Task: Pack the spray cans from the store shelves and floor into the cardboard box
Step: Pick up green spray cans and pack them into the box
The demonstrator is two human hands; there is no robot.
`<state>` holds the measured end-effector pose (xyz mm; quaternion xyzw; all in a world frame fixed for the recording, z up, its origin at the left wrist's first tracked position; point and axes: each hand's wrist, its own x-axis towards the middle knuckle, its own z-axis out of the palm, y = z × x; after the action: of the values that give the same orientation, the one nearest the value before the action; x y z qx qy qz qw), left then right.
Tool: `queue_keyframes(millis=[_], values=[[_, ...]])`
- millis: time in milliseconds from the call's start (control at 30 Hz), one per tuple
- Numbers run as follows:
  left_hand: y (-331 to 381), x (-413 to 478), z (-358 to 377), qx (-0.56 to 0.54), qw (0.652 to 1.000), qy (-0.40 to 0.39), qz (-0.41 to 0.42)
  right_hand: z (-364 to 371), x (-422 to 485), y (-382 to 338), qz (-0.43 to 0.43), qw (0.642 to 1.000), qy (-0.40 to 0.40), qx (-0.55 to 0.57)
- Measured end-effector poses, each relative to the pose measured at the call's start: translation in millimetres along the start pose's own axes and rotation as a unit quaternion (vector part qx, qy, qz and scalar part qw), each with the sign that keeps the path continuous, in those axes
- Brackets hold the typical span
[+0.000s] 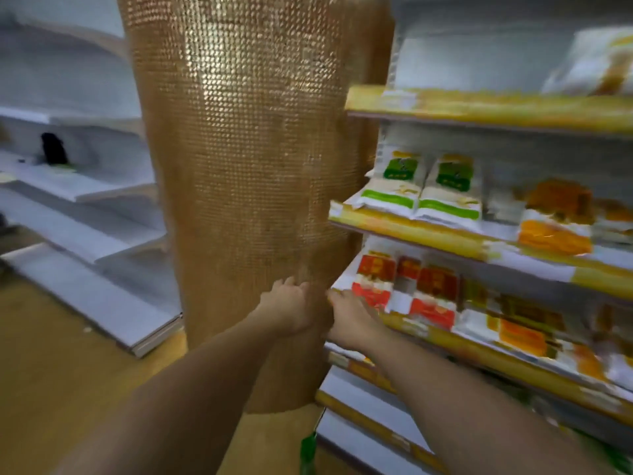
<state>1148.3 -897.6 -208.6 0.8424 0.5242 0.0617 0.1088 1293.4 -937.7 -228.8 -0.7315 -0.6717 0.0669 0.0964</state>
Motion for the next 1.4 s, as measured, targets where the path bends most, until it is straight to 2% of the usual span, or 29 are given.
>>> queue_keyframes(millis=[333, 600, 867, 1133, 1400], values=[[-106.5, 100.1, 162.7, 0.004, 0.981, -0.125, -0.149, 178.4, 130.7, 27.7, -0.030, 0.979, -0.202, -0.002], [-149.6, 138.9, 302.1, -0.049, 0.955, -0.205, -0.208, 330.2, 174.6, 70.6, -0.037, 0.948, -0.316, -0.005], [-191.9, 137.5, 431.9, -0.092, 0.920, -0.265, -0.275, 465.2, 198.8, 116.7, -0.030, 0.912, -0.405, -0.050], [-212.4, 133.8, 558.6, -0.159, 0.891, -0.274, -0.325, 580.2, 191.6, 149.2, -0.018, 0.894, -0.444, -0.056], [-217.3, 99.2, 667.4, -0.194, 0.873, -0.285, -0.345, 690.3, 186.3, 168.1, -0.012, 0.910, -0.408, -0.065]])
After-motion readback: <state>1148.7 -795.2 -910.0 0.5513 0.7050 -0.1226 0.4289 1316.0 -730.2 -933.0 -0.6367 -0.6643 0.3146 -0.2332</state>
